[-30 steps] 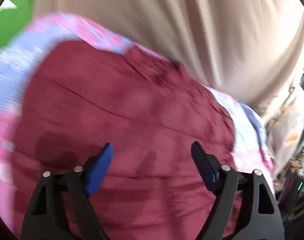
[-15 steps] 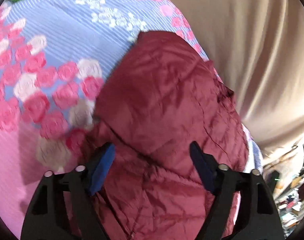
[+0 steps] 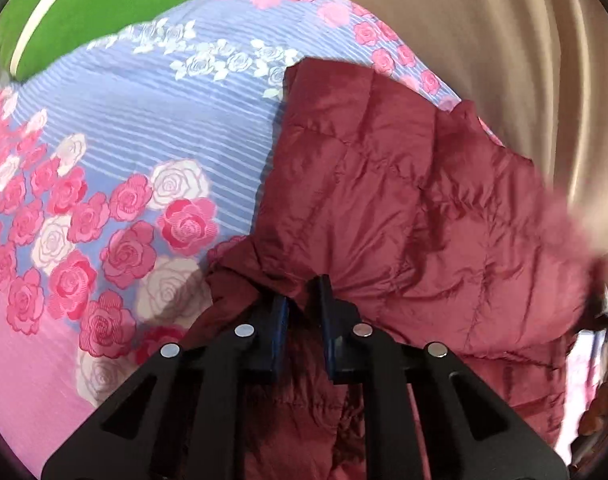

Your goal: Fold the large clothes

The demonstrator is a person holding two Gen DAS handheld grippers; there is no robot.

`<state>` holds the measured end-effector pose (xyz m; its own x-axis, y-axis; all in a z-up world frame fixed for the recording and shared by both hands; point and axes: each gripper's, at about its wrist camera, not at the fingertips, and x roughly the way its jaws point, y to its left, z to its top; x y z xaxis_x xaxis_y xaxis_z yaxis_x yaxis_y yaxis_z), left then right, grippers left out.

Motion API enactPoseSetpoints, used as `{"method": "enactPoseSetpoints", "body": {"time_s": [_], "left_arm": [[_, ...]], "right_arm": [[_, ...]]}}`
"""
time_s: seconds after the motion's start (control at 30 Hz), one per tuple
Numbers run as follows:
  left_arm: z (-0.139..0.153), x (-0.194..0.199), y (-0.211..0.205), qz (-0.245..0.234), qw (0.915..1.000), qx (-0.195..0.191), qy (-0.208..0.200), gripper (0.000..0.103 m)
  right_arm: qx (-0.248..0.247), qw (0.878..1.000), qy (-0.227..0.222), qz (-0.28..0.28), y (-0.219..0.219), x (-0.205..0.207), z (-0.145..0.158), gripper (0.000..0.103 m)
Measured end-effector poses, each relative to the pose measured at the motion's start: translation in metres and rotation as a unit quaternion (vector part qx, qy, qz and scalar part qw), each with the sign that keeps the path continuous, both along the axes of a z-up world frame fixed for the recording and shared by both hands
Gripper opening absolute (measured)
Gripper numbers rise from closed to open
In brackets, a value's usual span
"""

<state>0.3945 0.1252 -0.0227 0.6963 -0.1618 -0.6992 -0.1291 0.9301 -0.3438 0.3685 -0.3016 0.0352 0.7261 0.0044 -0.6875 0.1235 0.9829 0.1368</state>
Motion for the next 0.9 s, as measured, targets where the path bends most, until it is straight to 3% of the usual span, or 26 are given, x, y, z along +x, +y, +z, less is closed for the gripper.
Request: {"method": "enactPoseSetpoints", "body": {"time_s": [0.03, 0.07, 0.13, 0.3, 0.43, 0.5, 0.67, 0.77, 0.9], "left_arm": [[0.0, 0.001, -0.002, 0.0, 1.0, 0.005, 0.0, 0.014], [0.0, 0.001, -0.002, -0.001, 1.0, 0.009, 0.0, 0.014], [0.0, 0.004, -0.005, -0.002, 0.9999, 0.016, -0.003, 0.015], [0.0, 0.002, -0.003, -0.003, 0.9998, 0.017, -0.007, 0.015], [-0.001, 0.003, 0.001, -0.003, 0.9999, 0.002, -0.01, 0.015], [-0.001, 0.004, 0.003, -0.003, 0.9999, -0.005, -0.011, 0.015], [-0.002, 0.002, 0.004, -0.002, 0.9999, -0.004, -0.012, 0.015], [-0.001, 0.002, 0.003, -0.002, 0.9999, -0.004, -0.013, 0.015], [-0.001, 0.003, 0.003, -0.003, 0.9999, -0.01, -0.013, 0.015]], "right_arm": [[0.028, 0.999, 0.034, -0.004, -0.009, 0.008, -0.028, 0.003], [0.049, 0.998, 0.039, -0.003, -0.014, 0.008, -0.039, 0.003], [0.06, 0.998, 0.028, -0.007, -0.017, 0.003, -0.037, 0.003], [0.032, 0.999, -0.019, -0.007, -0.018, -0.016, -0.006, 0.005], [0.011, 0.999, 0.044, 0.0, -0.022, -0.002, -0.039, 0.008], [0.014, 0.999, 0.037, -0.006, -0.024, -0.007, -0.034, 0.009], [-0.014, 0.995, -0.006, -0.103, -0.03, -0.038, 0.007, 0.022], [-0.014, 0.998, -0.046, -0.04, 0.005, -0.042, 0.042, 0.022], [-0.013, 0.99, -0.024, 0.138, 0.116, -0.005, 0.052, 0.022]]}}
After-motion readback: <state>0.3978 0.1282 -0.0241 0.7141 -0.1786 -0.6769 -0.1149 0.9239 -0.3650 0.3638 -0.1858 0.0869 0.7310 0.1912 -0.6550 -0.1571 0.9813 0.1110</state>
